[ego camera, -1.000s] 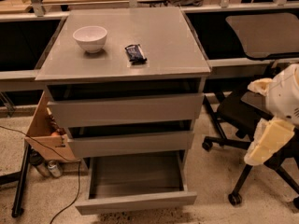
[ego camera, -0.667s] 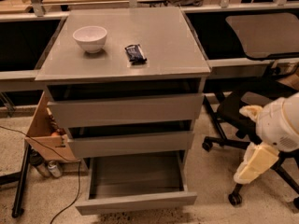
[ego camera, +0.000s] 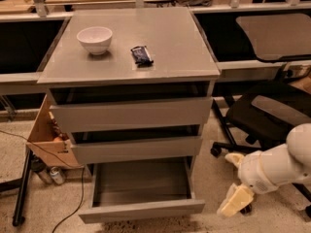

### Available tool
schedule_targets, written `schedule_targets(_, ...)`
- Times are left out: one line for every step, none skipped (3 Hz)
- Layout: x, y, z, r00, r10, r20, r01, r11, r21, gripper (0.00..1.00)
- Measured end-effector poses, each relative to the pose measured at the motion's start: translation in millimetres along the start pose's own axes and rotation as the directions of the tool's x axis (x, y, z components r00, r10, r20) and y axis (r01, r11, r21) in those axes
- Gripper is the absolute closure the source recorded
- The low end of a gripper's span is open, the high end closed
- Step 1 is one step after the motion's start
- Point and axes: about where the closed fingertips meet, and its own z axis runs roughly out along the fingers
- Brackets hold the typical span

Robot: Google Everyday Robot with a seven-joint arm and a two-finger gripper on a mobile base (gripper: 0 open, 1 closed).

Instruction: Close bottom drawer

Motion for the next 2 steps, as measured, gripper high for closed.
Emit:
schedule_targets(35.0,8.6,73.6,0.995,0.065,0.073,-0.060,0.9953,-0.077,0.00)
schedule_targets(67.8,15.0,144.9,0.982,0.133,0.132,-0.114,0.9834,-0.141,0.00)
